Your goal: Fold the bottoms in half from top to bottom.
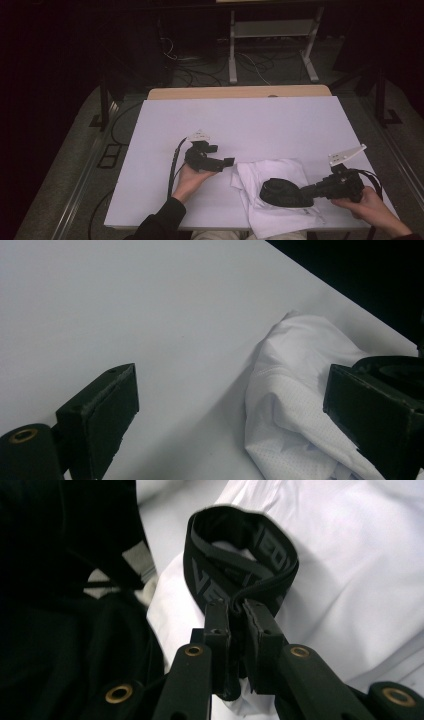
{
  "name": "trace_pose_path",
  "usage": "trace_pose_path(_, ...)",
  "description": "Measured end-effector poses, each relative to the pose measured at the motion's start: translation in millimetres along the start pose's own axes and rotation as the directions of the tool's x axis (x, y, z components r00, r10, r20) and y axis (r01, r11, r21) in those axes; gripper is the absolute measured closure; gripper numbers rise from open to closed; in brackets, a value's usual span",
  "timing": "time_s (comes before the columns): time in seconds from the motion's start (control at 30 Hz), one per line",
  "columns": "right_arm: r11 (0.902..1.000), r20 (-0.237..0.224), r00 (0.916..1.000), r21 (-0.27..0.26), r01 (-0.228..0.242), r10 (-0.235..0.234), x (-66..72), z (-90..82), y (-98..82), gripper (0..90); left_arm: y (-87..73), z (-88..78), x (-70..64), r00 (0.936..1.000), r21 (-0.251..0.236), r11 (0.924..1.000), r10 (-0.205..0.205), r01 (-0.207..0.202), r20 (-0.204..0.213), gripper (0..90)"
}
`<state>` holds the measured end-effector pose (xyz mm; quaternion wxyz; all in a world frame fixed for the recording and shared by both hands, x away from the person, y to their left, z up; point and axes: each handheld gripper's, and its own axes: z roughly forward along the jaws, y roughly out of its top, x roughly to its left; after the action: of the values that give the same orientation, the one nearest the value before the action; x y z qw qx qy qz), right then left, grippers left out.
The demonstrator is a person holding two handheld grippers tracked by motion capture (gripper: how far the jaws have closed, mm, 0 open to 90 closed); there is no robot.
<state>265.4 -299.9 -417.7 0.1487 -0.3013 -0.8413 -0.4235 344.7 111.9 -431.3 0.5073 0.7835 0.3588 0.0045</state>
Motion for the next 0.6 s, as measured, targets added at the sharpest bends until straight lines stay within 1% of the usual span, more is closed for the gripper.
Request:
trace_pose_path(0.13,0.999,-0.004,0.9999,0.042,0.012,-0.012,2.8,1.7,-2.7,78.9,-0.2,0.5,-0.4,1.0,0.004,1.0,0.005,-0.005,0.001,7.1)
trace_pose_path(0.27,0.9949,-0.01,0.9997,0.099,0.021,-0.02,4.7,5.1,-4.1,76.7,-0.3,1.0,-0.8,1.0,0.006,1.0,0.006,-0.006,0.004,7.1)
trace_pose_path(0.3,0.9933,-0.004,0.9997,0.114,0.023,-0.022,5.8,6.0,-4.2,73.9,-0.3,1.0,-0.8,1.0,0.005,1.0,0.005,-0.005,0.004,7.0)
trace_pose_path(0.37,0.9905,0.016,0.9994,0.134,0.029,-0.032,7.2,7.6,-4.0,62.1,-0.3,0.7,-0.5,1.0,0.004,1.0,0.007,-0.007,0.003,7.1)
trace_pose_path(0.43,0.9888,0.034,0.9984,0.144,0.04,-0.045,9.3,8.2,-3.8,53.6,-0.2,0.4,-0.2,1.0,0.005,1.0,0.008,-0.008,0.002,7.1)
trace_pose_path(0.47,0.9888,0.041,0.9977,0.141,0.047,-0.053,9.6,8.4,-3.6,49.2,-0.1,0.3,-0.1,1.0,0.004,0.9999,0.009,-0.009,0.002,7.0)
trace_pose_path(0.53,0.9903,0.042,0.9978,0.131,0.045,-0.051,9.7,7.6,-1.8,42.8,-0.1,0.4,-0.2,1.0,0.003,1.0,0.009,-0.009,0.002,7.0)
trace_pose_path(0.6,0.9926,0.048,0.9978,0.115,0.039,-0.045,8.3,5.5,2.0,38.6,-0.1,0.4,-0.3,0.9999,0.002,1.0,0.009,-0.009,0.004,7.1)
